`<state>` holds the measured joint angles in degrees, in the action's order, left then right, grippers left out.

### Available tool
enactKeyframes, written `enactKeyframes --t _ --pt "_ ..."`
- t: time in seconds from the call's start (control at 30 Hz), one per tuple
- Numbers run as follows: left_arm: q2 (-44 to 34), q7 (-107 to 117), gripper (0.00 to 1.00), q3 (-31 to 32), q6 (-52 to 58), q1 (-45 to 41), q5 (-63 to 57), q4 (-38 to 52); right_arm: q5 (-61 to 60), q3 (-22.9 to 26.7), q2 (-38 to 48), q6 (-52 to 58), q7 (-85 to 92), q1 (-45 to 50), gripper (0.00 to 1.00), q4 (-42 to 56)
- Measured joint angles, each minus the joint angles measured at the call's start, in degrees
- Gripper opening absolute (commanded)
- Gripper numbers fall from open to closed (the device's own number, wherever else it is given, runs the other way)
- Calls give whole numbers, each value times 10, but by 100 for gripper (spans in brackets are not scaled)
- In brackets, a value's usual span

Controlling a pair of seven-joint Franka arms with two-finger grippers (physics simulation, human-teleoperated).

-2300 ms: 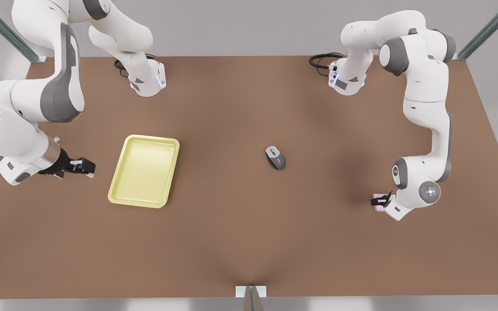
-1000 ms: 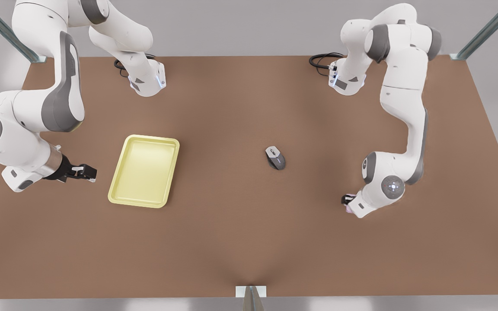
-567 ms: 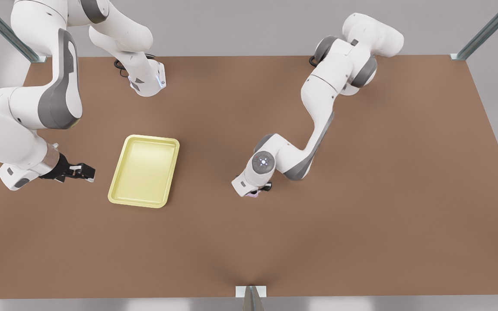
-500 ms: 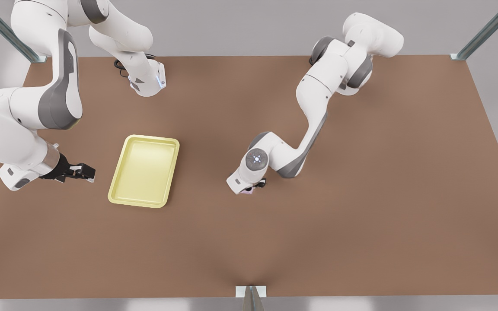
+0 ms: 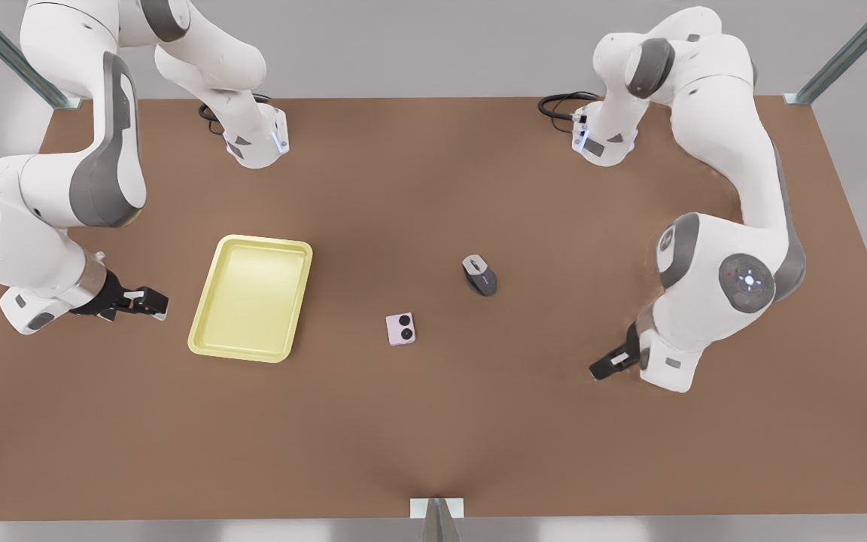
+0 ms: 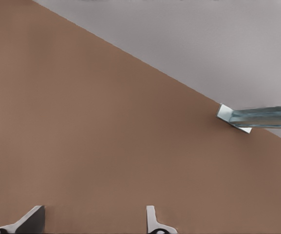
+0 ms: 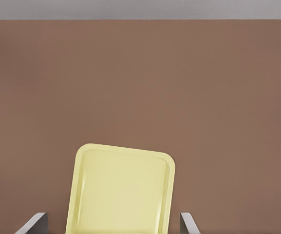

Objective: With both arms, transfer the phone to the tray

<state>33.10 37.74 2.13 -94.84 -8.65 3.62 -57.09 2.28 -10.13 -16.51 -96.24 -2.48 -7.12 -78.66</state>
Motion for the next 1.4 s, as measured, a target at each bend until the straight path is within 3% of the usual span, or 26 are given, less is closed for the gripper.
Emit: enactKeyframes --t 0.07,0.17,0.43,0.5,0.63,0.7,0.83,0.9,1.07,1.4 --pt "-125 -47 100 -37 42 4 -20 -174 0 -2 -2 -1 0 4 100 0" --pt "-184 -117 100 -93 98 -28 -32 -246 1 -11 -29 -24 0 47 100 1" --pt "-166 -254 100 -100 203 -39 11 -181 32 -3 -193 -136 -50 248 100 15" --pt "-165 -280 100 -100 213 -39 14 -180 37 0 -254 -148 -77 280 100 64" --pt "-164 -324 100 -100 225 -39 19 -184 42 0 -386 -104 -135 338 100 266" --pt "-163 -343 100 -100 229 -39 20 -184 41 -12 -387 -86 -165 341 100 266" --pt "-160 -375 100 -100 233 -39 21 -184 37 -46 -292 -118 -227 307 100 54" --pt "-159 -388 100 -100 234 -39 22 -183 31 -59 -291 -162 -254 293 100 8" --pt "-159 -416 100 -100 236 -39 27 -183 86 -86 -332 -228 -301 292 100 14" --pt "-160 -453 100 -100 237 -39 29 -182 134 -89 -383 -286 -354 293 100 66"
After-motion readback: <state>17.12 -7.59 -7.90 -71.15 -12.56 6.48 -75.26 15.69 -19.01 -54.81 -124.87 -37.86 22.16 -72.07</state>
